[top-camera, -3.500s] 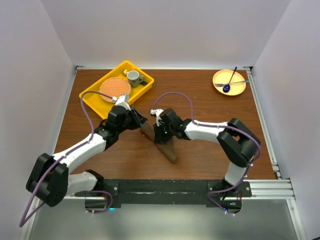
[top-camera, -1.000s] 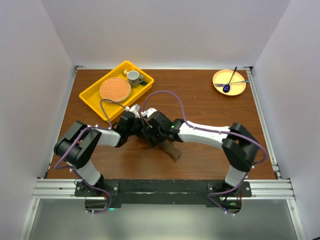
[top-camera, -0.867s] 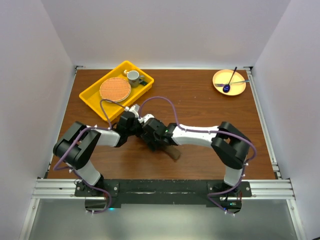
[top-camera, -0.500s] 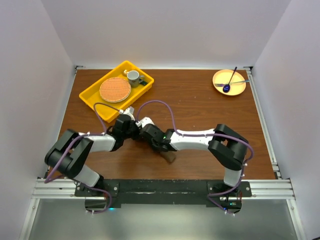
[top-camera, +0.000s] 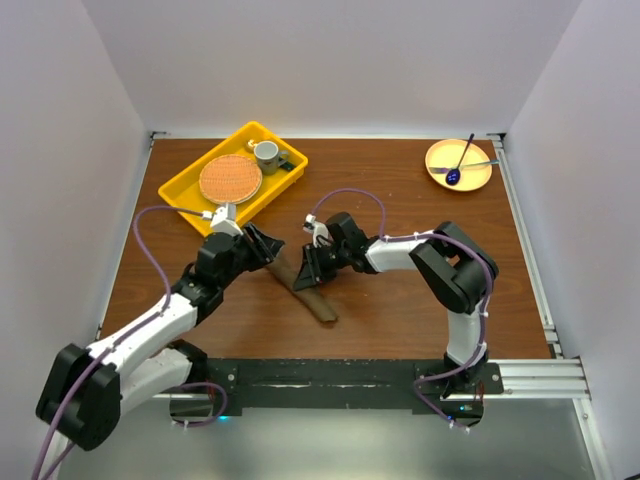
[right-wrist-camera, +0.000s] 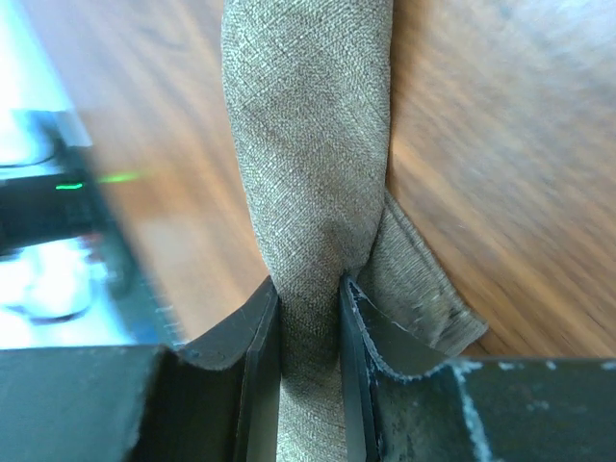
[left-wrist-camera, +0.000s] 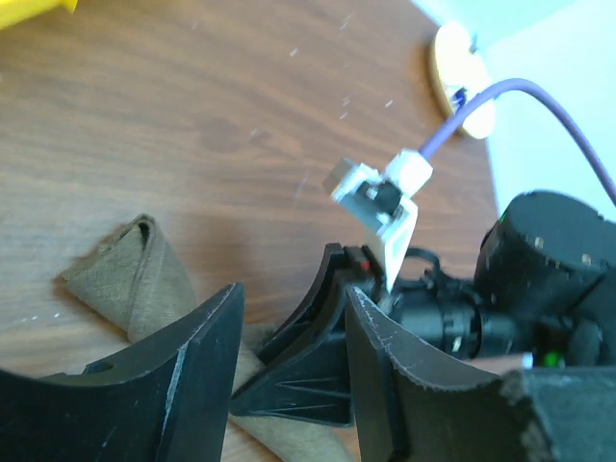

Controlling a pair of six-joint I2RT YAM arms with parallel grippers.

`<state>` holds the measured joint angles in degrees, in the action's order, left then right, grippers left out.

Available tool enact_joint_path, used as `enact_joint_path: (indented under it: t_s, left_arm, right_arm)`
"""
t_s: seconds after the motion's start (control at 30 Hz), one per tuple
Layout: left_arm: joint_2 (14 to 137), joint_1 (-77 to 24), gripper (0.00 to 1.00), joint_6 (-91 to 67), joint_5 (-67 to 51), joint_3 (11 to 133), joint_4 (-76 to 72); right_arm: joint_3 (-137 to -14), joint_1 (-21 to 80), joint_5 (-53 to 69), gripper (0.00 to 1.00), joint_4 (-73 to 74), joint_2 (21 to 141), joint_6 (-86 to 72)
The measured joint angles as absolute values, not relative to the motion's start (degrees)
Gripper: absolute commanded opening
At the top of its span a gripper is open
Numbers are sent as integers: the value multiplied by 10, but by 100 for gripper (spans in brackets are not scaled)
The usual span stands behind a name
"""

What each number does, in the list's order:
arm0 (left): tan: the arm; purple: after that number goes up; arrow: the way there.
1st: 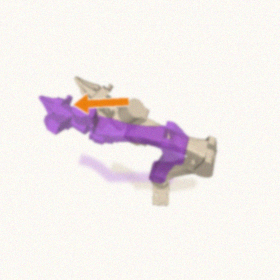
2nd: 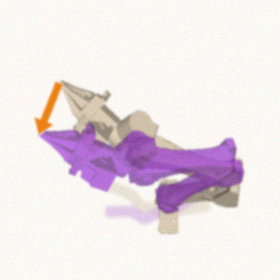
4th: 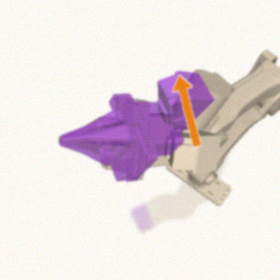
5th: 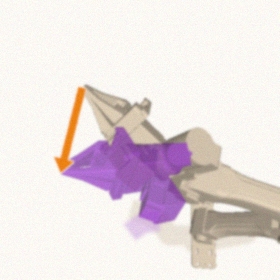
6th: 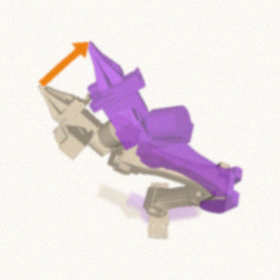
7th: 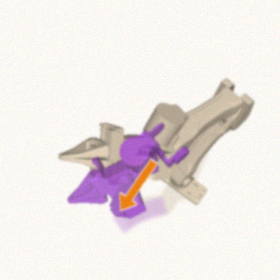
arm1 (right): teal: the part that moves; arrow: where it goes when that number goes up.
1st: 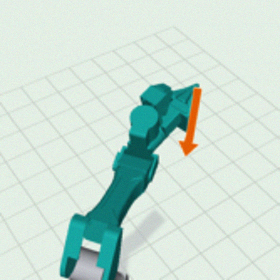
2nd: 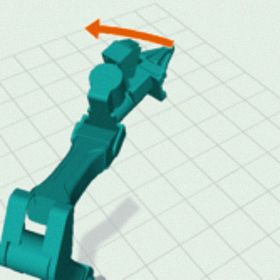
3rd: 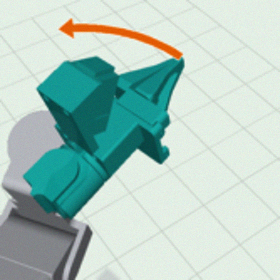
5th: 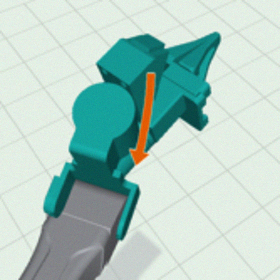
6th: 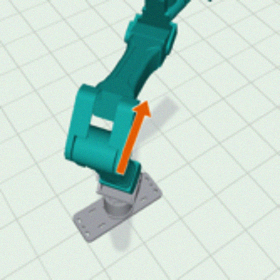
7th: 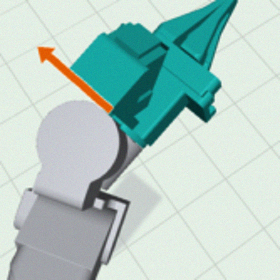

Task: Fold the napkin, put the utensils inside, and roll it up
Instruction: Roll the napkin with the utensil

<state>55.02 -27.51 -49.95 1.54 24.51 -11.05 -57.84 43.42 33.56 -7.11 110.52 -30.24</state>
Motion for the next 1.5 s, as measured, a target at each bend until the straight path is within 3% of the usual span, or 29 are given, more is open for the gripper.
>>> enact_joint_path:
  t_s: [0.13, 0.33, 0.5, 0.57, 0.6, 0.63, 0.87, 1.07, 1.2, 1.37, 1.47, 1.5]
  left_arm:
    - [627, -275, 50, -500, -14, 245, -119]
    - [728, -275, 50, -502, -56, 244, -171]
    - [797, -275, 49, -502, -62, 244, -231]
    - [824, -275, 49, -504, -57, 244, -248]
    - [832, -275, 49, -504, -55, 242, -262]
    - [846, -275, 48, -505, -52, 232, -299]
    - [877, -275, 48, -506, -51, 222, -359]
    - [877, -275, 47, -505, -51, 220, -363]
    - [876, -275, 47, -505, -52, 220, -362]
    - [868, -275, 47, -506, -53, 221, -350]
    - [865, -275, 47, -508, -55, 223, -339]
    - [865, -275, 47, -509, -56, 226, -334]
  right_arm:
    - [-553, 405, 430, 2, -141, 1135, -371]
    - [-544, 397, 452, 1, -149, 1141, -390]
    - [-548, 397, 445, 7, -133, 1139, -382]
    - [-551, 397, 438, 12, -120, 1136, -374]
    - [-552, 397, 434, 20, -113, 1133, -370]
    - [-559, 401, 413, 35, -84, 1122, -353]
    - [-591, 427, 333, 59, 55, 1069, -296]
    - [-578, 434, 270, 59, 147, 999, -254]
    - [-522, 432, 254, 51, 135, 984, -257]
    - [-488, 442, 218, 49, 99, 957, -266]
    - [-502, 469, 163, 54, 123, 943, -263]
    - [-516, 479, 137, 60, 144, 941, -258]
